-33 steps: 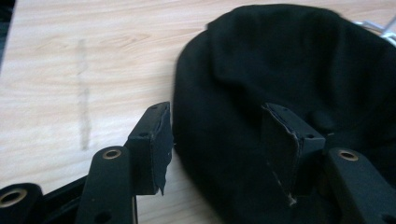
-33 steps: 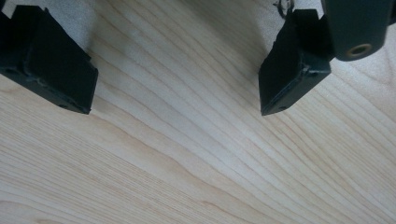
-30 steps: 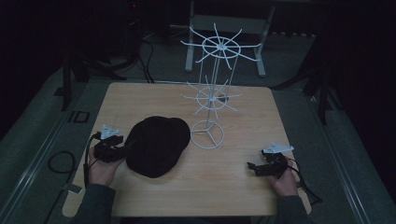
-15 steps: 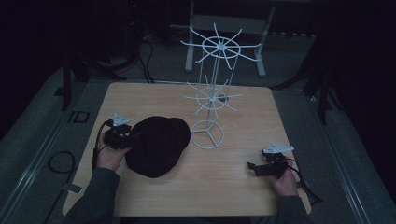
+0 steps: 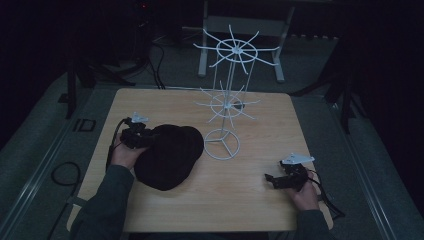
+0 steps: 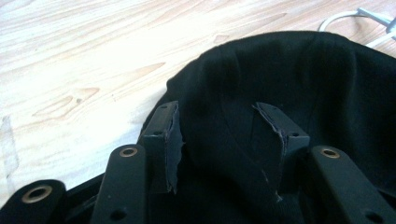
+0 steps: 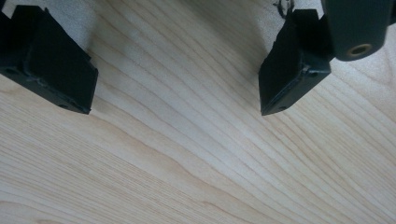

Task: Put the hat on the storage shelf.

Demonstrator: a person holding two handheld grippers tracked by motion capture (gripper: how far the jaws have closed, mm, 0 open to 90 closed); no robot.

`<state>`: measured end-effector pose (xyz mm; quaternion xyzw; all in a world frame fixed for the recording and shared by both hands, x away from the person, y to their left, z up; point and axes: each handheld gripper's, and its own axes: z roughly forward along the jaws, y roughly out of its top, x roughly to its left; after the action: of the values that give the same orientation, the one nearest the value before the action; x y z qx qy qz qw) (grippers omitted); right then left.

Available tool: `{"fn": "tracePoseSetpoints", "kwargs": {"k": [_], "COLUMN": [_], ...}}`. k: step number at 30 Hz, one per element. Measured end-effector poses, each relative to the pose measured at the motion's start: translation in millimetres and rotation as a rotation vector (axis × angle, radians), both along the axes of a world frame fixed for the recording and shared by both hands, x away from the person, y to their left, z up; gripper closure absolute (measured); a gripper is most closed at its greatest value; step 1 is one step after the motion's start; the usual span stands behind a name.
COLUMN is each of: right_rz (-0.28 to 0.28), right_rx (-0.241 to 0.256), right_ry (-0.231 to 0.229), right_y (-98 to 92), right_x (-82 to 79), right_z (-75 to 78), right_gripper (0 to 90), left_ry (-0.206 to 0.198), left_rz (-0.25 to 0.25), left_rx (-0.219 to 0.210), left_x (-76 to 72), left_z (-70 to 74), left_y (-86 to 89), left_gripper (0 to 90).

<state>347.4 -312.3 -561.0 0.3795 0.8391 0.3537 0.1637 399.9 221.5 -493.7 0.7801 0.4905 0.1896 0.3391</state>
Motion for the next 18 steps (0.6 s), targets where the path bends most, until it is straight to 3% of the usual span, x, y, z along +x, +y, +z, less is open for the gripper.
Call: {"fn": "tracePoseSetpoints", "kwargs": {"k": [7, 8, 18], "right_rz": [0.0, 0.0, 0.0], "right_rx": [0.0, 0.0, -0.001], "right_ry": [0.0, 0.0, 0.0], "right_y": [0.0, 0.0, 0.0], "right_x": [0.0, 0.0, 0.0], "right_z": [0.0, 0.0, 0.0], "right_gripper": [11.7, 11.7, 11.7], "left_ry": [0.001, 0.025, 0.102], "left_rz": [0.003, 0.003, -0.01], "left_rx": [0.005, 0.009, 0.047], "left_x": [14.5, 20.9, 45.8], "left_z": [-4.9, -8.2, -17.5], "left_y": [-1.5, -2.2, -7.3], "left_gripper": [50.0, 49.0, 47.1]}}
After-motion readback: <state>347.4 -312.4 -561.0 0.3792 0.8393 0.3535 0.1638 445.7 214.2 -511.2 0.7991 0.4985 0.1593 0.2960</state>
